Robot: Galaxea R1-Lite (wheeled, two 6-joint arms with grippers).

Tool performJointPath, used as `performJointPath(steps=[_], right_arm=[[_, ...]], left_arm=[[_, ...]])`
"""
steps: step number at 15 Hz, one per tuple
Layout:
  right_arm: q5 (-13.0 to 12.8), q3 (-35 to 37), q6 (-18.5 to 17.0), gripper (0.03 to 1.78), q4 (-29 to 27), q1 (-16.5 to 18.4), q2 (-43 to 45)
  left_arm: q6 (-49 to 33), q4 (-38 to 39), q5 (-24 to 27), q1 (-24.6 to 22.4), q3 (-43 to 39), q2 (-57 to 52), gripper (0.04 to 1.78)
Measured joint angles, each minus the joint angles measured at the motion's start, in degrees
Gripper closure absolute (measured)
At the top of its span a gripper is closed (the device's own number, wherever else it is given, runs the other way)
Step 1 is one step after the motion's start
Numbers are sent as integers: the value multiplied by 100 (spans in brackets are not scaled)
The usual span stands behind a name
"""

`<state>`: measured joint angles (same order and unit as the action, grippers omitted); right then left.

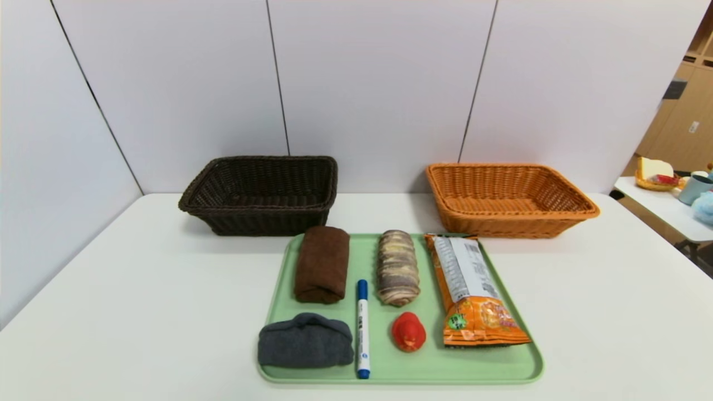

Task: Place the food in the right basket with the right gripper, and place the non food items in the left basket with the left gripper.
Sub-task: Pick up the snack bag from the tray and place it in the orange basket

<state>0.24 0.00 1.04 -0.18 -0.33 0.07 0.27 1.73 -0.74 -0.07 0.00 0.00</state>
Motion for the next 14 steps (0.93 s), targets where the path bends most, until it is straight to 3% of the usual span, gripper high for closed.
performJointPath(steps=[11,14], right_arm=[[-34,0,-122,10,11,0,0],[116,-265,9,10,-100,2,-26]], left_arm=[[-187,11,-7,0,0,0,13],[-311,35,-83,0,10,2,13]])
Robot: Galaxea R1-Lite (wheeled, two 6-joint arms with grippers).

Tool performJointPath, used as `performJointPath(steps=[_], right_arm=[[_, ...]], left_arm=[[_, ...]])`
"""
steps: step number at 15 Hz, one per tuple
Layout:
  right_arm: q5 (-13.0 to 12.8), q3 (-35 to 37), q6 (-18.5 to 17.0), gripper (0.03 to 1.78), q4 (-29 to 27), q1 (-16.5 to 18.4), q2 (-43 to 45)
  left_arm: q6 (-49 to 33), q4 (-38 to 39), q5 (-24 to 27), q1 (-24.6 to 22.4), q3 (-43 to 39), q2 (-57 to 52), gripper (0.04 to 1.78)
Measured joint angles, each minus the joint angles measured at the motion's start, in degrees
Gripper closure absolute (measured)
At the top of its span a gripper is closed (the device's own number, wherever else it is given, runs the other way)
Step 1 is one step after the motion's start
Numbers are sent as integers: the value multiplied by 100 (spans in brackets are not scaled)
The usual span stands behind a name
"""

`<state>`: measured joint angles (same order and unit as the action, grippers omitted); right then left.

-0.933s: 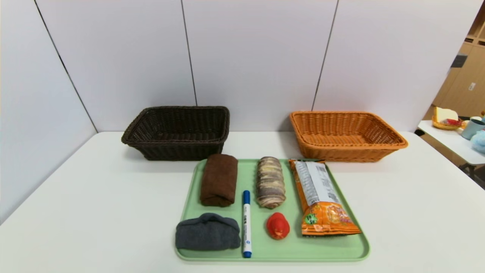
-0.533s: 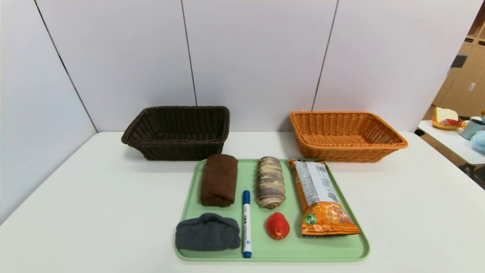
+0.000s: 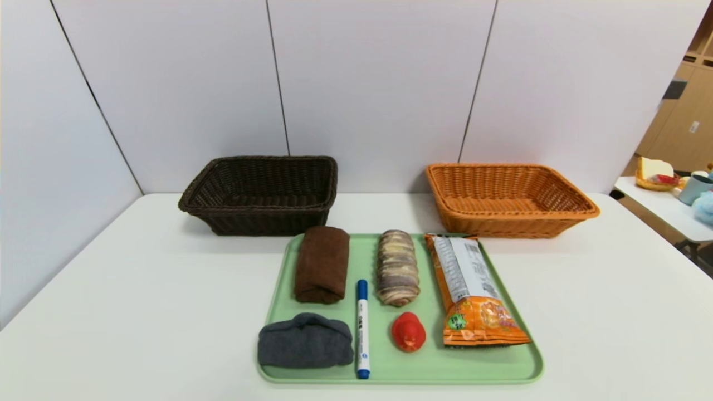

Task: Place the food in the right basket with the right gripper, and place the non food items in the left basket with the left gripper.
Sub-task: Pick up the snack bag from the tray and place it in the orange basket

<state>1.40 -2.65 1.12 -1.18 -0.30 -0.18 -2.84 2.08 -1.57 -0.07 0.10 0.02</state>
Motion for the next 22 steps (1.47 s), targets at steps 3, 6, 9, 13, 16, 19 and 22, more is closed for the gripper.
performJointPath(steps=[3,6,9,13,16,19,22], right_arm=[[405,-1410,13,10,-669,-10,-642],[774,-3817,-99,10,-1740,-10,-2216],[936,-6354,-514,10,-3012,-49,-4295],[841,-9014,-1013,10,-4645,-341,-7044],[394,-10177,-1614,10,-5676,-1065,-8859],[94,-10703,-2311,10,-6481,-1926,-10230],[-15,-10855,-2983,10,-6817,-2523,-11147]], left_arm=[[30,-199,173,0,686,306,13],[-57,-406,315,0,1890,1508,13],[-169,-906,210,2,3766,3299,13],[-258,-2189,34,283,6194,5452,13],[-335,-2506,-5,946,6721,6510,13],[-923,-2121,-10,1448,6712,7134,13],[-1331,-2030,-24,1776,6616,7429,13]])
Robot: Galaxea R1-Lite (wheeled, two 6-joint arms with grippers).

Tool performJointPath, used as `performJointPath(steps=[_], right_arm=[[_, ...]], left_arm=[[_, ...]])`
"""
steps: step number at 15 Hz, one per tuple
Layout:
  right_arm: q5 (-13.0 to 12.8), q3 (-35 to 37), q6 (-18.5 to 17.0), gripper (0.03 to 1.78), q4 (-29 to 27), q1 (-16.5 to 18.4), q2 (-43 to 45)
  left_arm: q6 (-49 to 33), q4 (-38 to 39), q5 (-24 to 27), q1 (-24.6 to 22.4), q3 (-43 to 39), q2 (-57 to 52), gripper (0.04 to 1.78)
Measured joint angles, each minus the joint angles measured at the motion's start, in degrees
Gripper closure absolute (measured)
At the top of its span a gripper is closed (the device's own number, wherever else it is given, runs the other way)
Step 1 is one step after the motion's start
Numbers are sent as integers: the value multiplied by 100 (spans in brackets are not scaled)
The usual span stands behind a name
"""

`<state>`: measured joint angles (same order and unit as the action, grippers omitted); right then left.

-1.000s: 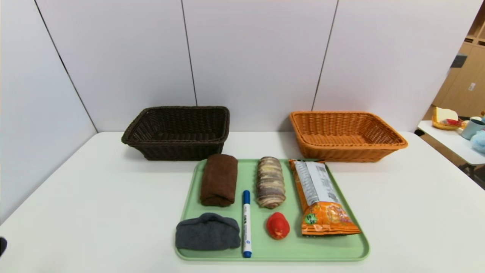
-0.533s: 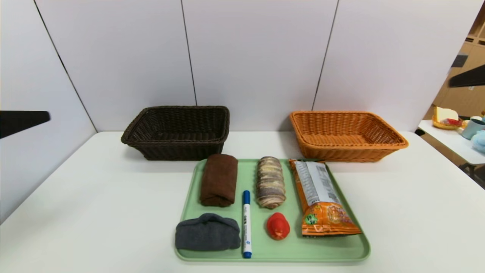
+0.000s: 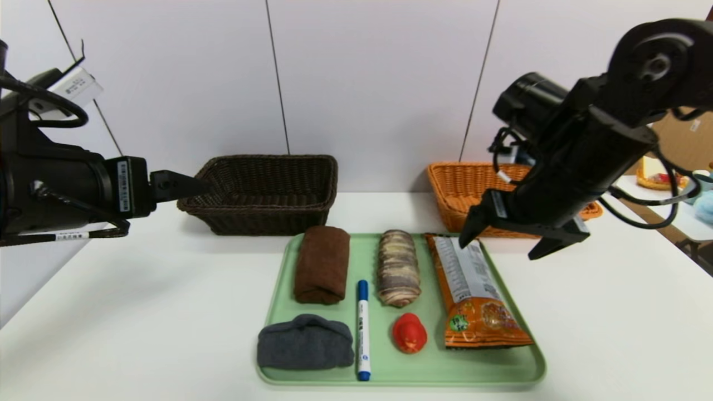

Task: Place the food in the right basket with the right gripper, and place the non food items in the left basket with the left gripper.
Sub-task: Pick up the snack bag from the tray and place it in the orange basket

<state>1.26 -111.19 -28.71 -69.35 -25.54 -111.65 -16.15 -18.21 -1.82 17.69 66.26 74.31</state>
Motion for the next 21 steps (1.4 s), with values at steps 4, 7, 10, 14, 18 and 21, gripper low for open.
performJointPath(steps=[4,7,10,14,18,21], right_arm=[[-167,-33,-358,10,-24,-345,-701],[-519,-35,-400,10,-22,-456,-1031],[-747,-35,-393,10,-21,-456,-1178],[-775,-35,-397,10,9,-401,-1353],[-703,-35,-397,10,218,-397,-1499],[-602,-35,-400,61,463,-400,-1571]], left_arm=[[-30,-24,-182,441,-283,-9,13],[-21,-4,-188,488,-455,-122,13],[-11,0,-173,505,-612,-238,13],[-13,5,-157,532,-683,-323,13],[-11,2,-146,546,-788,-386,13],[-11,5,-151,585,-896,-444,13]])
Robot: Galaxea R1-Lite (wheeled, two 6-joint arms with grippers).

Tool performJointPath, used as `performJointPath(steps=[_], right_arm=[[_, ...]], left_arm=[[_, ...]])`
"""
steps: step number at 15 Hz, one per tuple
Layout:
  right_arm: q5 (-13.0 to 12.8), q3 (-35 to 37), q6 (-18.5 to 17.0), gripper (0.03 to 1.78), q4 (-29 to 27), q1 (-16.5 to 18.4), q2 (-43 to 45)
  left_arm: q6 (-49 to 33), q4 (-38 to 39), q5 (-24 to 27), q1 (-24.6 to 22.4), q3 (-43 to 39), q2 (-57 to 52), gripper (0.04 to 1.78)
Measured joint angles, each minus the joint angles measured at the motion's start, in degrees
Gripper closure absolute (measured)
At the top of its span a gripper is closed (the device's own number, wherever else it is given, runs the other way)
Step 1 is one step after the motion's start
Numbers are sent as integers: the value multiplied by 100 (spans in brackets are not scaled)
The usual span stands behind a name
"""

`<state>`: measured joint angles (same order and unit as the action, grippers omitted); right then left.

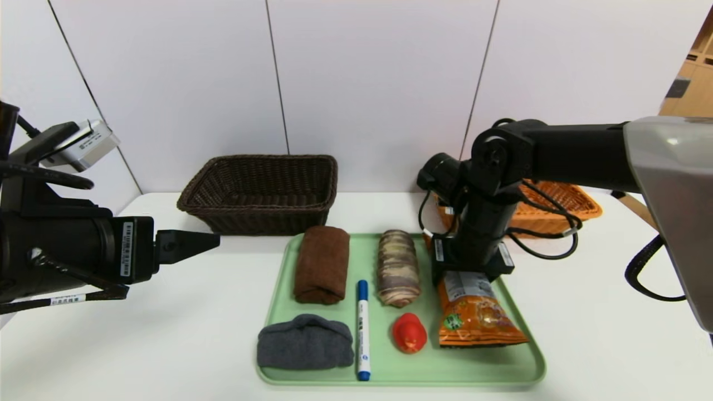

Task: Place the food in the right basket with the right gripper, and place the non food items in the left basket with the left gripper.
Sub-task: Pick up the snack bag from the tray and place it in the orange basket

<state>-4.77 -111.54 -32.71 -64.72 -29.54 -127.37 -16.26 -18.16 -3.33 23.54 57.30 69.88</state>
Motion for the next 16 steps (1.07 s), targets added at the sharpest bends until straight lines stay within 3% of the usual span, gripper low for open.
performJointPath(steps=[4,5,6,11,14,16], right_arm=[[105,38,-39,104,-27,0,-6],[213,52,-80,125,-88,-6,33],[395,55,-149,133,-199,-17,101],[1752,49,-216,137,-1119,-1,822],[2471,35,-172,137,-1196,13,1571],[2767,22,-150,137,-917,20,2086]], left_arm=[[-5,0,-6,10,-138,-95,13],[-5,0,-5,13,-168,-122,13],[-5,0,-9,21,-195,-152,13],[-18,-2,-22,46,-311,-328,13],[-16,-2,-22,46,-366,-414,13],[-13,0,-22,46,-385,-452,13]])
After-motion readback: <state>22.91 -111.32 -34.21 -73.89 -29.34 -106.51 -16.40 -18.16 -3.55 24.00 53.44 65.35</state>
